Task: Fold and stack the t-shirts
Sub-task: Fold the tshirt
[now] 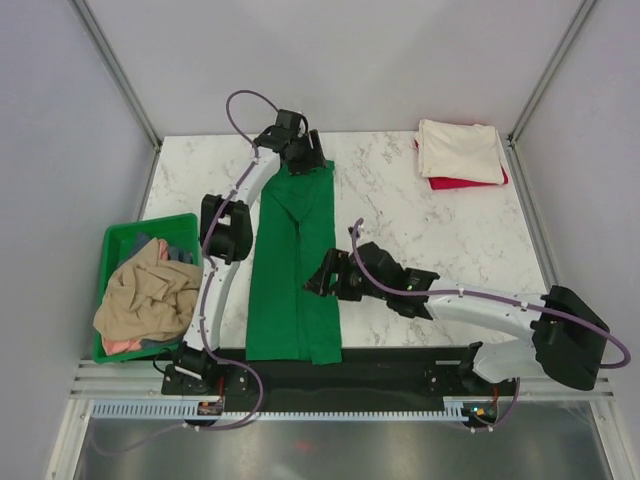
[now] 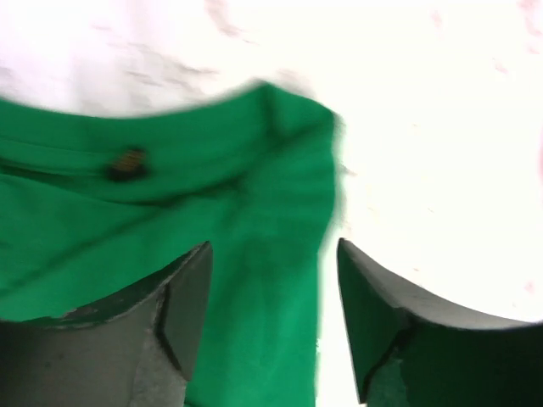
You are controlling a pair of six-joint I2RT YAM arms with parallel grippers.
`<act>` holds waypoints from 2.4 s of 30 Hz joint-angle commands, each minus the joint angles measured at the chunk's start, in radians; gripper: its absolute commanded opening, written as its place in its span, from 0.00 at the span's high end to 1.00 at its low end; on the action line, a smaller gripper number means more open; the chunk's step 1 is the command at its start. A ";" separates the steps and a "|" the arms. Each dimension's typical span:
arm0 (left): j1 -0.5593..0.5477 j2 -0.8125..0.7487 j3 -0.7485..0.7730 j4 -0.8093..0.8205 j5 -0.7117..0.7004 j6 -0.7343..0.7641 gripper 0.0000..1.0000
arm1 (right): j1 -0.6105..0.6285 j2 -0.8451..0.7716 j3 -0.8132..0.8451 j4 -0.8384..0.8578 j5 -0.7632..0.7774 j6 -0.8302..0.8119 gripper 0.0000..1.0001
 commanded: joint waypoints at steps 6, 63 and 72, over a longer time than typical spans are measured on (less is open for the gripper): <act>-0.007 -0.549 -0.205 -0.005 0.017 0.116 0.14 | -0.098 0.027 0.326 -0.230 0.194 -0.304 0.15; -0.024 -1.506 -1.706 0.147 -0.287 -0.150 0.31 | -0.539 0.194 0.430 -0.229 -0.337 -0.523 0.12; -0.024 -1.381 -1.810 0.285 -0.304 -0.182 0.34 | -0.309 -0.070 -0.067 -0.061 -0.297 -0.286 0.17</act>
